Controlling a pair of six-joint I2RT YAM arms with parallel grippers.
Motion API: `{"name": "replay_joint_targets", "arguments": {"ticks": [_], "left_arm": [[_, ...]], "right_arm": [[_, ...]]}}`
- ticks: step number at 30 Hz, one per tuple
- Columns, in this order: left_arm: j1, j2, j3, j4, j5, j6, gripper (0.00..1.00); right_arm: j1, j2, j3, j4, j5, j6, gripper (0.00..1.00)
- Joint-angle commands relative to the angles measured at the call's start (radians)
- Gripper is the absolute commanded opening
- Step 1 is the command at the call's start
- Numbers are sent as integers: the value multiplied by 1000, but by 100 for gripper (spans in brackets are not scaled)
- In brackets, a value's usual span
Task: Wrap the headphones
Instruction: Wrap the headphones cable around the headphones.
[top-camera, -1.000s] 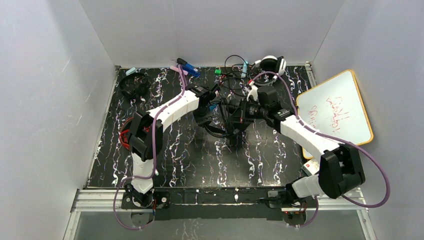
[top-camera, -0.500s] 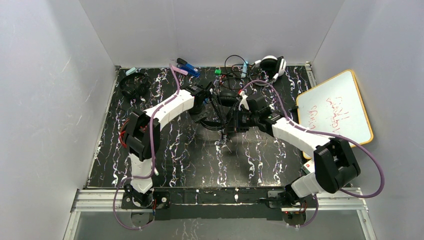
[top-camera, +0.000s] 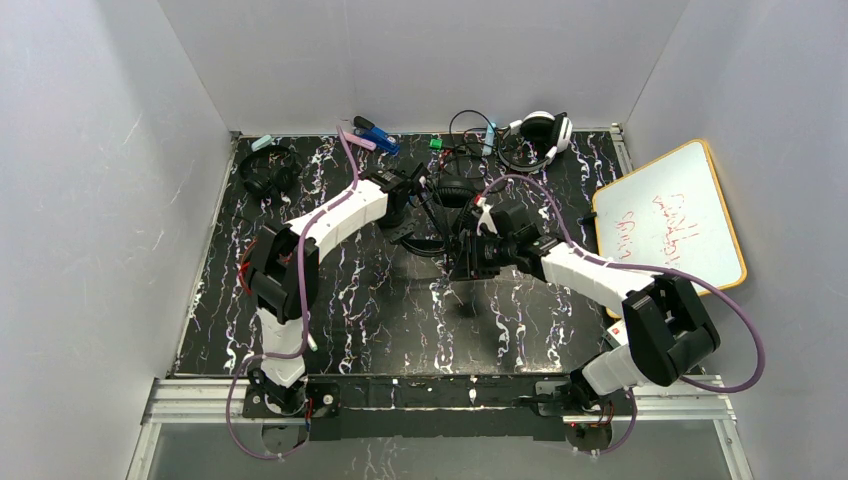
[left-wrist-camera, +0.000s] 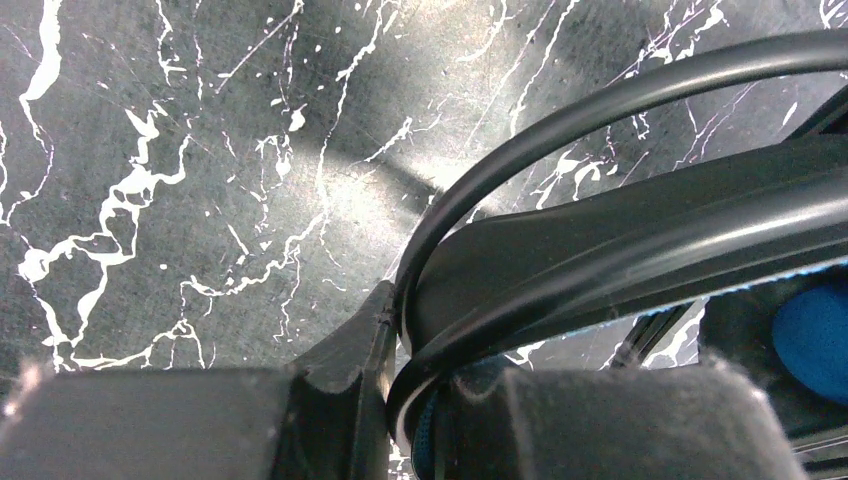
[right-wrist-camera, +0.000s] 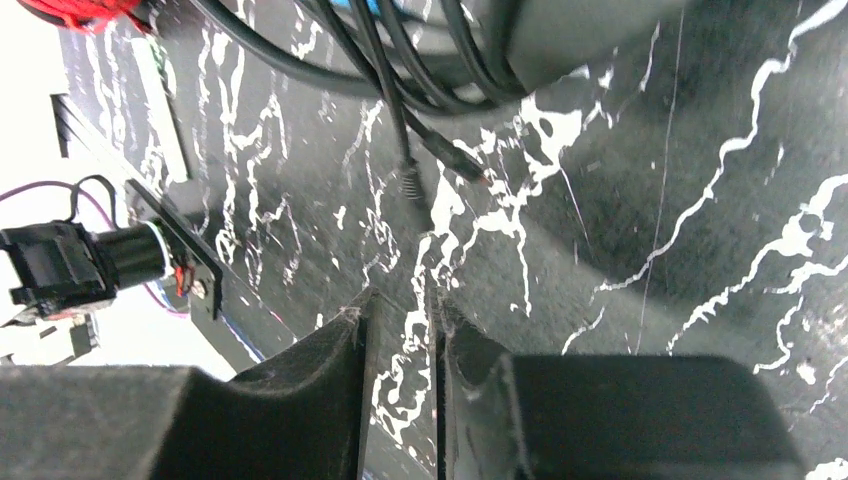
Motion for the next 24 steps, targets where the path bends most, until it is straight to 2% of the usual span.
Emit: {"name": "replay_joint_targets", "arguments": {"ticks": [1,13,18,24], "left_arm": [[6,-109,14,32,-34,-20,0],[50,-115,15,27,-21,13,0],[98,-140,-9,24,-7,25,0],[190,-208,-116,42,63,32,0]], "right_arm": [[8,-16,-43,15,5,-10,34],[7,-184,-83,-8,82,-68,49],[6,-238,-74,-9,153,-91,62],[8,-257,-46,-8,218,-103,81]]}}
